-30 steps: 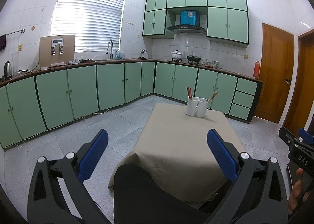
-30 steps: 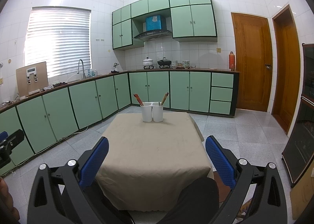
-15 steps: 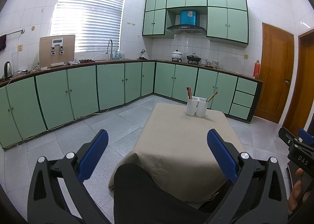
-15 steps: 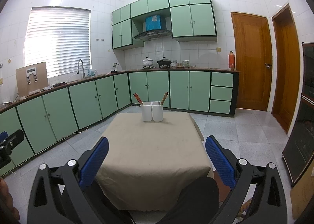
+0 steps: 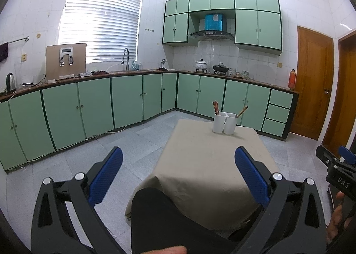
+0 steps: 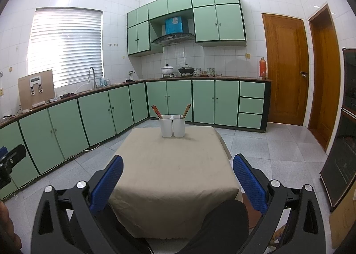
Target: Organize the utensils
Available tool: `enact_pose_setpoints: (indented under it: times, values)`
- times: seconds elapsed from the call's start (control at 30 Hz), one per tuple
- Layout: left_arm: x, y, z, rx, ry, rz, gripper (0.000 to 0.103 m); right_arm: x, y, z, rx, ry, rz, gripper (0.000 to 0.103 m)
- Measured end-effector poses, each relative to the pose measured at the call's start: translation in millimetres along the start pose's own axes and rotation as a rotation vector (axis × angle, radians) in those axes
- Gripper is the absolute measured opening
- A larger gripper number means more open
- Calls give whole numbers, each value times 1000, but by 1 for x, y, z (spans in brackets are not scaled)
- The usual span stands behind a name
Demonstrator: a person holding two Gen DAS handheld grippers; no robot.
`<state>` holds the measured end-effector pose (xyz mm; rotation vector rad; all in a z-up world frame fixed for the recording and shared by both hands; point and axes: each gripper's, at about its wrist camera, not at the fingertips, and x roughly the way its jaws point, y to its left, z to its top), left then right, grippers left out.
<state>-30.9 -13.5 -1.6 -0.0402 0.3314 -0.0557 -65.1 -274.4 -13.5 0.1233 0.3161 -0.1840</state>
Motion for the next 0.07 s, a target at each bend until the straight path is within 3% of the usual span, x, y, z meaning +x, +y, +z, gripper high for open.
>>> enact_pose_setpoints:
  times: [0.07]
  values:
    - [0,-1,1,1,-2,-2,98,0,0,0,1,-1,0,97]
